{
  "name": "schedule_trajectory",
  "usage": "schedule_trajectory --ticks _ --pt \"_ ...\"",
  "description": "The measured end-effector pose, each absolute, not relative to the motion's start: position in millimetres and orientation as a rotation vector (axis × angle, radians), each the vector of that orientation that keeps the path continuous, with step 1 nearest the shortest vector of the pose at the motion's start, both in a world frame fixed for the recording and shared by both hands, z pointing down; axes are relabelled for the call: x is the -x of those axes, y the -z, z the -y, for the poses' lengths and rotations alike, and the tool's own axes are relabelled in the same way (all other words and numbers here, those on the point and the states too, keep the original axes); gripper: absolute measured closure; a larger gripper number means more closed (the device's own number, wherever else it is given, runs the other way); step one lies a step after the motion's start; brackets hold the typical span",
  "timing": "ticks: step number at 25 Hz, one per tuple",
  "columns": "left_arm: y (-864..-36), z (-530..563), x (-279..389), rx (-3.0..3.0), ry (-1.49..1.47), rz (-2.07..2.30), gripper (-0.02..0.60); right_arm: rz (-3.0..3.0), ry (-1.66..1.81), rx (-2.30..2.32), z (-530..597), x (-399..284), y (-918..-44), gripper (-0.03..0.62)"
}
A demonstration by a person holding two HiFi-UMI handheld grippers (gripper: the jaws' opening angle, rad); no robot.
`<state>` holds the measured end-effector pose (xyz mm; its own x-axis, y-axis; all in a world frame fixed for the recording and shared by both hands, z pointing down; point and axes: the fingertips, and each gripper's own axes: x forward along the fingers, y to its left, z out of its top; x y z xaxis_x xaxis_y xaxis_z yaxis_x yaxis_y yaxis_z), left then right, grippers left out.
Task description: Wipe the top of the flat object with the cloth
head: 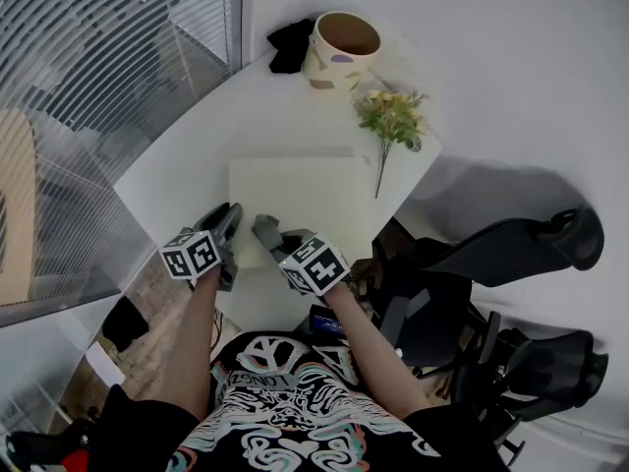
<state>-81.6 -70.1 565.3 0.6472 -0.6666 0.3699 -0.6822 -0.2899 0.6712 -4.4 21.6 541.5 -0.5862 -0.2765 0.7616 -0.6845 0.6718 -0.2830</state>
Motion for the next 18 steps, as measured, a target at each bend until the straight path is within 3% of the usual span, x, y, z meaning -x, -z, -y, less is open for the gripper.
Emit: schedule_trajectory --ticks 18 --pt "-566 70 81 -2.009 -0.016 1.045 0.394 2.158 -0.802 -0.870 -19 -42 -542 0.582"
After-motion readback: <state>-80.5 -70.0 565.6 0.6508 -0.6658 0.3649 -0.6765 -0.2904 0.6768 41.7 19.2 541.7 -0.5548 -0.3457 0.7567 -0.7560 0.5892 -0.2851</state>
